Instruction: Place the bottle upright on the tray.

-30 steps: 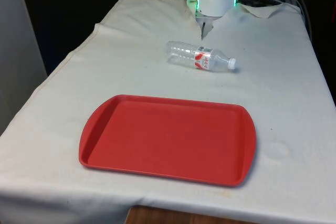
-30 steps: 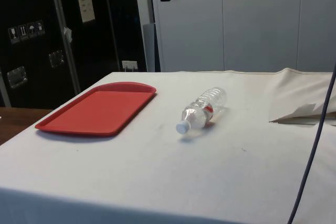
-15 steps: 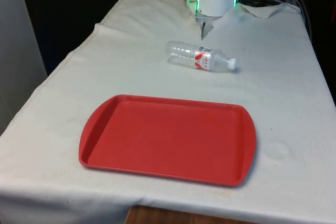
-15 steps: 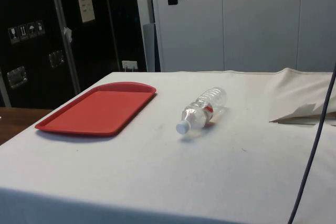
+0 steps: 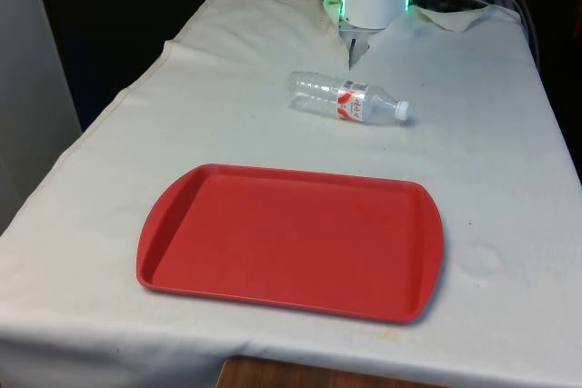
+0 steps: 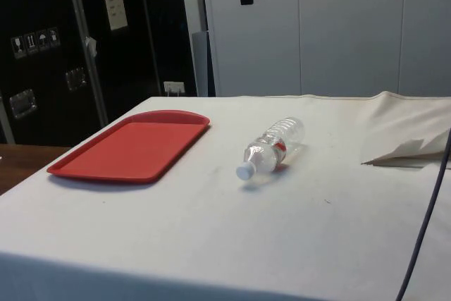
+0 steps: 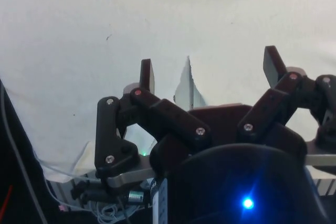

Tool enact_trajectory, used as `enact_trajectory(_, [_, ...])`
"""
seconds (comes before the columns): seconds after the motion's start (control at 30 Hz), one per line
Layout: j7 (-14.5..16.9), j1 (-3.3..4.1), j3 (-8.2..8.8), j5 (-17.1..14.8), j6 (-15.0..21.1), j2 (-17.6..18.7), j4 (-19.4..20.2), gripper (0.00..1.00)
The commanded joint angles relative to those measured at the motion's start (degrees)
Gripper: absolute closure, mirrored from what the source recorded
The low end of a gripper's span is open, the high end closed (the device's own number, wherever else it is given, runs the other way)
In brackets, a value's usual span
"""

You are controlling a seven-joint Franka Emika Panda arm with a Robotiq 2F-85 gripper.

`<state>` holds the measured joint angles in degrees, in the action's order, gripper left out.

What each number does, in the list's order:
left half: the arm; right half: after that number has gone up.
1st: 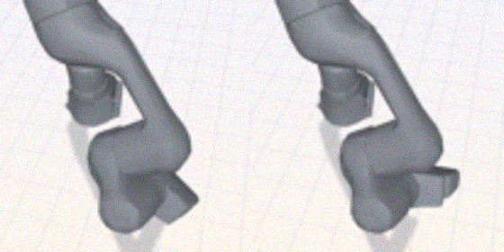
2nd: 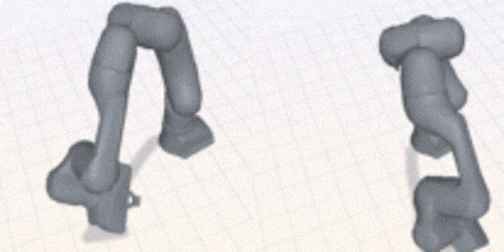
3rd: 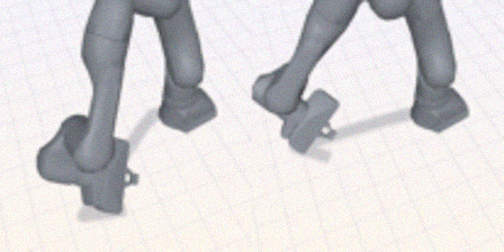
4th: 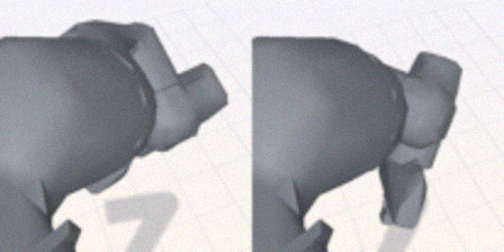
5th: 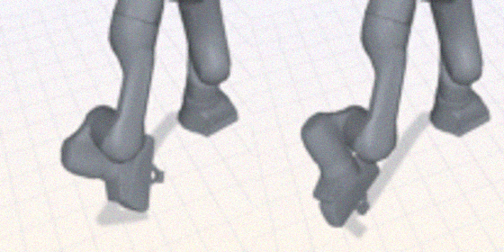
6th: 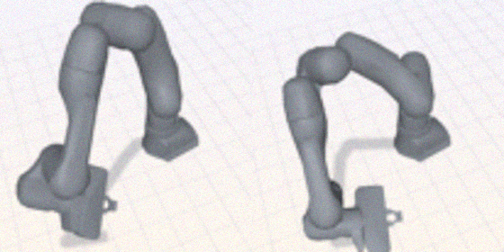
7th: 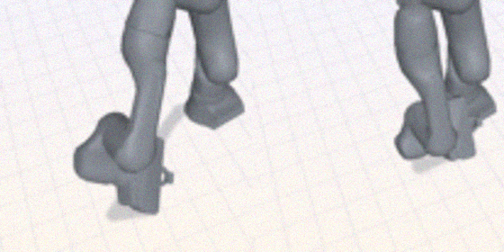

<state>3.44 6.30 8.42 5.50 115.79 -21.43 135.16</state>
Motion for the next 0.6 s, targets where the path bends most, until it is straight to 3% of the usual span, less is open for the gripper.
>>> enact_trajectory(0.0, [0.23, -0.23, 0.17, 0.40, 0.80, -1.03, 1.03, 0.00])
enact_trajectory(0.03, [0.00, 0.00, 0.00, 0.00, 0.00, 0.00, 0.00, 0.00])
enact_trajectory(0.2, [0.46, -0.23, 0.69, 0.57, 1.20, -2.23, 2.35, 0.00])
enact_trajectory(0.57, [0.46, -0.06, 0.74, 0.23, 0.63, -2.12, 2.18, 0.00])
